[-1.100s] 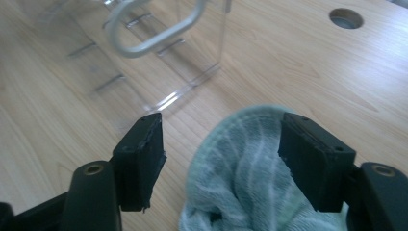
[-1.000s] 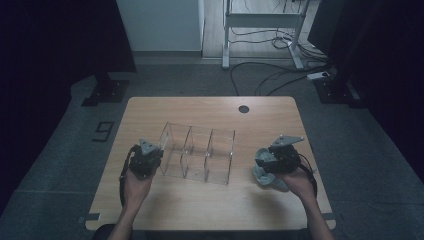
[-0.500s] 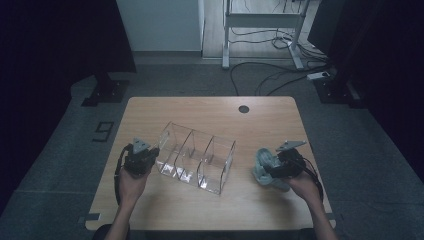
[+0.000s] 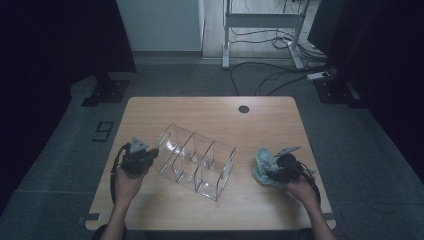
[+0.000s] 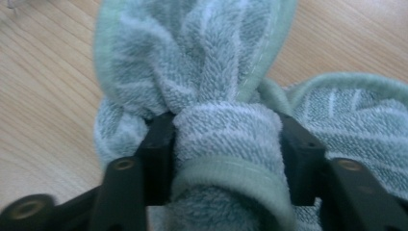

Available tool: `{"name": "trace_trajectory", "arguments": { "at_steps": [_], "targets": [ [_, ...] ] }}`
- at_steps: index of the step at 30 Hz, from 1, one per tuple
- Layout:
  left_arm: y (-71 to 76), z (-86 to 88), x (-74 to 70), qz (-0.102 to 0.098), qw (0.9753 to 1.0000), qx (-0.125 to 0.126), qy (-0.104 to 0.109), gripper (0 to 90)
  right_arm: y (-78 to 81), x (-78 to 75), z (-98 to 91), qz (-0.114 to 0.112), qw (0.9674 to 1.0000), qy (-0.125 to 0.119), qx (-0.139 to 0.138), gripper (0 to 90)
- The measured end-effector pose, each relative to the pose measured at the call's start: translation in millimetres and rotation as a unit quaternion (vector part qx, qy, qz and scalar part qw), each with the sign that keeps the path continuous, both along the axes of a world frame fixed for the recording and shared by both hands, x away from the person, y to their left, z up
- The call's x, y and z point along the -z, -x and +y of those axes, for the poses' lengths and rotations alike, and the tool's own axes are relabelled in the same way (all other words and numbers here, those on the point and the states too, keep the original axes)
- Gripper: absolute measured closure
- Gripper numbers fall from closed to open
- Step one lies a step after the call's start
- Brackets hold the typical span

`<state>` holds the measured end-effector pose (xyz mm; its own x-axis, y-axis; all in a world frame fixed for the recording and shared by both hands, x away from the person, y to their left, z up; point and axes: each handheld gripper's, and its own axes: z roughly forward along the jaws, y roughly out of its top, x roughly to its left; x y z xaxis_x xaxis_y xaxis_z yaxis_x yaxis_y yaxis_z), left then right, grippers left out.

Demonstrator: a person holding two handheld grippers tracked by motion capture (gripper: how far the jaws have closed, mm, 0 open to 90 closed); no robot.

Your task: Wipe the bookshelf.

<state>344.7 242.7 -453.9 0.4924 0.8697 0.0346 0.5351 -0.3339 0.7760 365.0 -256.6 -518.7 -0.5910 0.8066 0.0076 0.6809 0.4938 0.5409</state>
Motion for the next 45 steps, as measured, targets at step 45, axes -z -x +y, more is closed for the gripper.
{"name": "trace_trajectory", "arguments": {
  "at_steps": [45],
  "targets": [
    [-2.6,-20.5,4.4,0.000,0.9997,-0.006,-0.022,86.1,20.0,-67.3,79.0,-0.137,0.9799,-0.115,-0.088,53.8]
  ]
}}
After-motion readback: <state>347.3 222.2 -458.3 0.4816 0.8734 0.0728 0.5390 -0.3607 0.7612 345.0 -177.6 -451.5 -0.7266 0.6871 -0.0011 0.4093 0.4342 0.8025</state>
